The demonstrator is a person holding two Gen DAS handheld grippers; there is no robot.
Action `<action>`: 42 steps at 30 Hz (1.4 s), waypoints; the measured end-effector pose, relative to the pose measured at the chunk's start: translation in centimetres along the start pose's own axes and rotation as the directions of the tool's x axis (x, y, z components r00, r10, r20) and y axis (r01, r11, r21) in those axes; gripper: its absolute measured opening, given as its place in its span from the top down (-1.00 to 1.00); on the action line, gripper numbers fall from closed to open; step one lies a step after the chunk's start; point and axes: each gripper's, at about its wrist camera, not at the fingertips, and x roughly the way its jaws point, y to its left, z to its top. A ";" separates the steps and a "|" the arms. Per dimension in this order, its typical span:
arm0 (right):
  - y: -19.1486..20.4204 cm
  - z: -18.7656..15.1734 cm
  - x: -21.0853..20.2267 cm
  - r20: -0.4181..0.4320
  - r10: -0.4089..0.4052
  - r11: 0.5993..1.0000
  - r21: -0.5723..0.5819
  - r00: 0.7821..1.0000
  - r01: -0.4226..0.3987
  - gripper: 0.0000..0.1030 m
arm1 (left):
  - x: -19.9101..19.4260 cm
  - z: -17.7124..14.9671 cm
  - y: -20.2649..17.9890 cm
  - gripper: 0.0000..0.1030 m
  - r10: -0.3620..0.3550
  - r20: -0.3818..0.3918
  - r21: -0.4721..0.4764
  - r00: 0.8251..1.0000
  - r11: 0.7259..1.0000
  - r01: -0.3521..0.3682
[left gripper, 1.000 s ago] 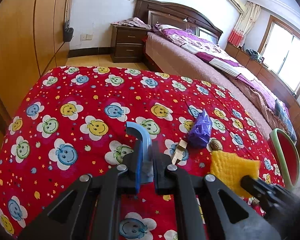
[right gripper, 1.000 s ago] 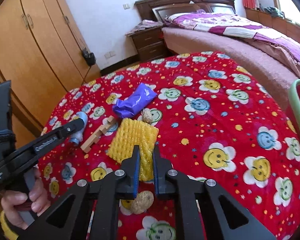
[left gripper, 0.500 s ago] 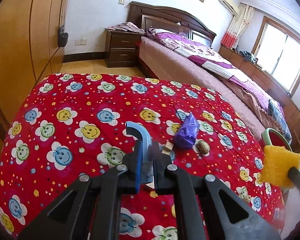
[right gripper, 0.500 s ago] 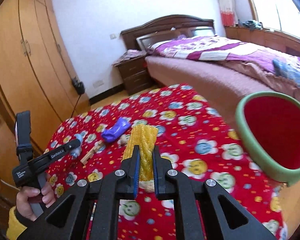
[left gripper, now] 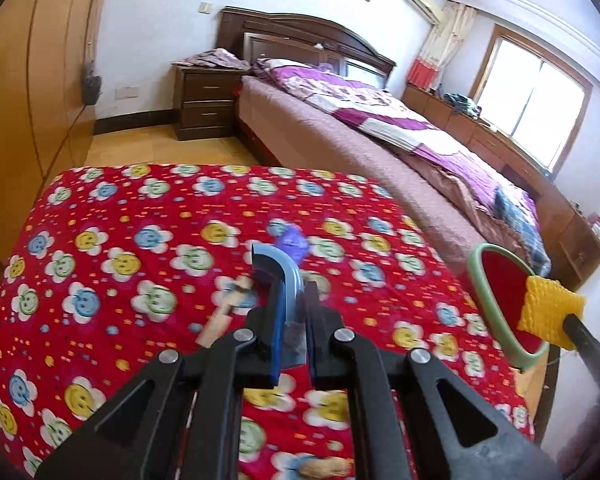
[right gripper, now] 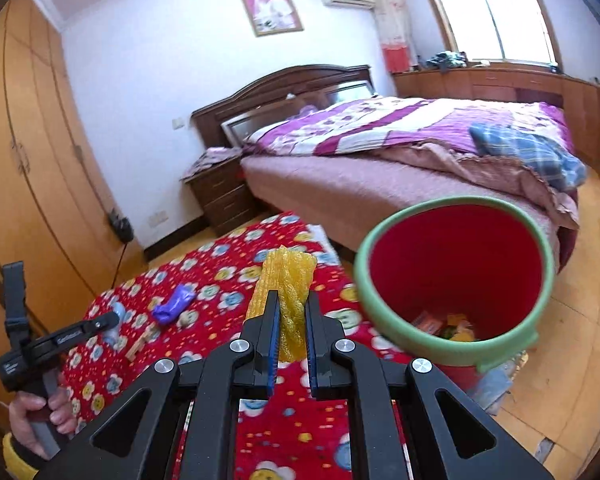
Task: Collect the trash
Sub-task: 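Carry yellow foam mesh to red bucket with right tool while left holds blue piece, then open both tools over the red bucket to drop the blue piece and yellow mesh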
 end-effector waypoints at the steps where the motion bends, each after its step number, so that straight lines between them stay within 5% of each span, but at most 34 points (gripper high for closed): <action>1: -0.4 0.0 -0.2 0.005 -0.006 1.000 0.007 1.000 0.005 0.79 | -0.1 0.0 -0.5 0.84 -0.008 -0.001 0.006 1.000 1.000 0.008; 20: -10.3 0.5 -2.6 0.059 -0.132 0.978 0.170 0.989 0.121 0.79 | 2.1 -0.4 -15.4 0.84 -0.217 -0.108 0.163 0.970 0.959 0.233; 42: -16.0 -0.5 -0.8 0.008 -0.235 0.946 0.232 0.972 0.227 0.79 | 9.8 -2.7 -26.8 0.84 -0.271 -0.270 0.328 0.924 0.876 0.353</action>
